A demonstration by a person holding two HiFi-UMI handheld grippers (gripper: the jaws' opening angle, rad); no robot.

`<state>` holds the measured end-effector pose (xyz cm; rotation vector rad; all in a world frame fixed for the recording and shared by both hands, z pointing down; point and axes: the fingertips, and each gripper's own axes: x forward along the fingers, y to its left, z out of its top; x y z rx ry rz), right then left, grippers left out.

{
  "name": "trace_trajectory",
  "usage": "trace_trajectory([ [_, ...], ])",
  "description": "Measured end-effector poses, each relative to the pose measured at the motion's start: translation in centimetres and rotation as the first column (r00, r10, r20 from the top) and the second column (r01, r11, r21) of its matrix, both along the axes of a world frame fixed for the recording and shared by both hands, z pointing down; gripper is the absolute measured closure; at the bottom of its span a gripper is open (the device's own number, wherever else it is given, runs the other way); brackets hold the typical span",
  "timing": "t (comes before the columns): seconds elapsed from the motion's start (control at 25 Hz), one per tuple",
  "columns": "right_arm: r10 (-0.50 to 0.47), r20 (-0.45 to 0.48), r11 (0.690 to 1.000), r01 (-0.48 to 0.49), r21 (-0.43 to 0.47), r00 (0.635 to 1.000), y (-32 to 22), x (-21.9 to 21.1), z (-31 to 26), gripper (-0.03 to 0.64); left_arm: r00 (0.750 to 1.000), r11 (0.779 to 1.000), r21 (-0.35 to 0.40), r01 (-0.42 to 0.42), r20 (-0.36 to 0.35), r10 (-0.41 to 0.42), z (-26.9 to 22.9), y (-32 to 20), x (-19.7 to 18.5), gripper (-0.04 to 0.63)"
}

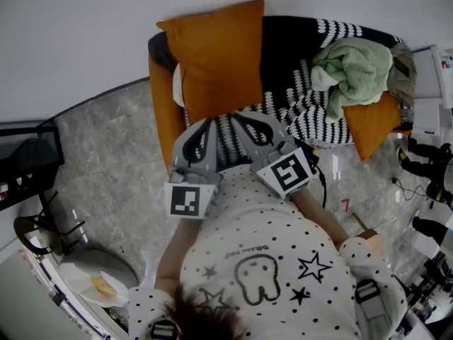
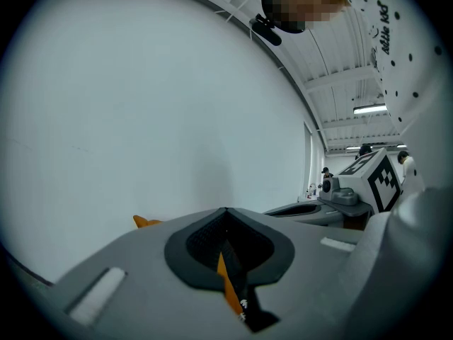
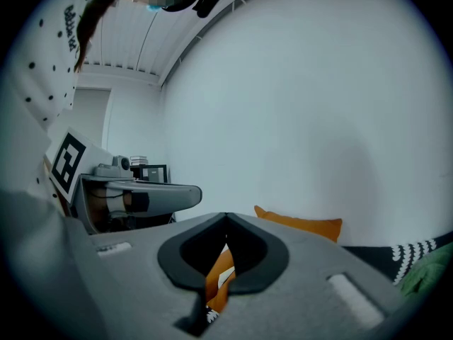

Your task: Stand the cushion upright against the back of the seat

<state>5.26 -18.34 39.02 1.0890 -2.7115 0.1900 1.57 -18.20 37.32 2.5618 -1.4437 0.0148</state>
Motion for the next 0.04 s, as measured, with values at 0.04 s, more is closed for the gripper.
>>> trace_trajectory([
  [0.04,-0.001,-0.001,1.000,0.001,0.001,1.000,0.00,0.00,0.00,0.617,1.000,1.000,0.000,0.000,0.000,0.000,0.00,0.00,-0.01,0.592],
])
